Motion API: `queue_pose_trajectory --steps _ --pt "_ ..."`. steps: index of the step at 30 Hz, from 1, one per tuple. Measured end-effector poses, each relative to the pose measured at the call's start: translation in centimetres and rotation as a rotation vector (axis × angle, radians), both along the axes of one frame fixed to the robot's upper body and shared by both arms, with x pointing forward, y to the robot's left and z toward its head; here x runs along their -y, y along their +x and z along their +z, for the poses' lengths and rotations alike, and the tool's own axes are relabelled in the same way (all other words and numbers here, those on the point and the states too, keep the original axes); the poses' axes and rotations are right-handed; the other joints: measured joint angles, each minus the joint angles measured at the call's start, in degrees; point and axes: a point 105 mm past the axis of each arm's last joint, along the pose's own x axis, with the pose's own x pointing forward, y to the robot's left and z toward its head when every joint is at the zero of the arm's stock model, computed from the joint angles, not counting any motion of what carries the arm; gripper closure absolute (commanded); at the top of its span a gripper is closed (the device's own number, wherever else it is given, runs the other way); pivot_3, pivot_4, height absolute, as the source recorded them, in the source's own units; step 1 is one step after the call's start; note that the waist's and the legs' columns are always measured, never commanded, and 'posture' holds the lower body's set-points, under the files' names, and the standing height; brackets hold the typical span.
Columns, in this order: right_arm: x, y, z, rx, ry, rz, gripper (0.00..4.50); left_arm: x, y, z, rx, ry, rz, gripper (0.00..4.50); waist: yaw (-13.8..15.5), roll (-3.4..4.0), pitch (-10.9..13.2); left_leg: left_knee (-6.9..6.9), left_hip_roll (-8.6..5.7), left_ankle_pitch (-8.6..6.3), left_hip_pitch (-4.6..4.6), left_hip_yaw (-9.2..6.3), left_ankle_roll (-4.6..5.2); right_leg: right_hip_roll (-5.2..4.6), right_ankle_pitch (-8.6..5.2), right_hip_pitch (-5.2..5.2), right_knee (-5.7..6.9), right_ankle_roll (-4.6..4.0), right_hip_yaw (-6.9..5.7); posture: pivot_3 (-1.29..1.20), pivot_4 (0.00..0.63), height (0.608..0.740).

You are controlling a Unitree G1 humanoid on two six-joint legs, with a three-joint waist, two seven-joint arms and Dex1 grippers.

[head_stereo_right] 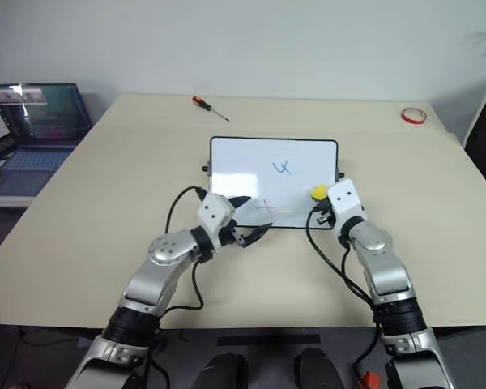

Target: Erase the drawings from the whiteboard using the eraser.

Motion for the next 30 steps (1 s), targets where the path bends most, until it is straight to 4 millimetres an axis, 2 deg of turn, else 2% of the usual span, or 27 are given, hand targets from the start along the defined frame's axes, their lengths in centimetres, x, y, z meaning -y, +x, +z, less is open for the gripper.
queue_pose_trajectory --steps 8,11,15,19,21,26,30 --pt "1.1 -3.4 -2.7 -0.093 0.008 -0.019 3.29 -0.2 -0.2 -0.3 -0.012 -0.002 0.005 0.0 0.8 0.0 0.0 -0.04 -0.02 -0.01 0.0 -0.13 0.0 -0.03 0.04 0.22 -0.39 0.07 -0.06 0.0 0.15 0.74" --pt "0.8 -3.5 -2.8 -0.102 0.048 -0.026 3.29 0.1 -0.2 -0.3 -0.012 -0.008 -0.002 0.0 0.7 0.0 0.0 -0.04 0.02 -0.01 0.04 -0.12 0.0 -0.03 0.02 0.23 -0.39 0.12 -0.06 0.0 0.15 0.74" --pt "1.1 -3.5 -1.8 -0.066 0.133 -0.03 3.29 0.1 -0.2 -0.2 -0.012 -0.008 -0.006 0.0 0.7 0.06 0.1 -0.05 -0.01 -0.01 -0.08 -0.09 0.0 -0.02 0.03 0.12 -0.39 0.09 -0.06 0.0 0.15 0.74" --pt "1.3 -4.9 -0.2 0.034 0.141 0.01 3.29 0.1 -0.2 -0.3 -0.012 -0.007 -0.006 0.0 0.8 0.07 0.1 -0.07 -0.04 -0.01 -0.62 -0.1 0.0 -0.03 0.06 -0.44 -0.35 0.07 -0.08 0.0 0.15 0.74" --pt "1.6 -6.3 -0.4 0.057 0.106 0.038 3.29 0.0 -0.2 -0.3 -0.012 -0.008 -0.005 0.0 0.9 0.08 0.1 -0.13 -0.05 -0.03 -0.63 -0.09 0.0 -0.05 0.03 -0.45 -0.41 0.08 -0.07 0.0 0.15 0.74" --pt "3.0 -9.4 -2.7 0.031 0.024 0.078 3.29 -1.4 -0.3 -1.0 -0.03 -0.005 0.042 0.0 0.8 0.07 0.1 -0.16 -0.04 -0.06 -0.58 -0.05 0.02 -0.07 0.01 -0.46 -0.41 0.09 -0.01 0.0 0.15 0.74" --pt "3.6 -10.0 -3.0 0.05 0.008 0.083 3.29 -2.0 -0.2 -1.1 -0.03 -0.015 0.078 0.0 0.6 0.09 0.1 -0.13 0.03 -0.05 -0.47 -0.02 0.02 -0.06 0.02 -0.41 -0.37 0.09 0.04 0.0 0.15 0.74"
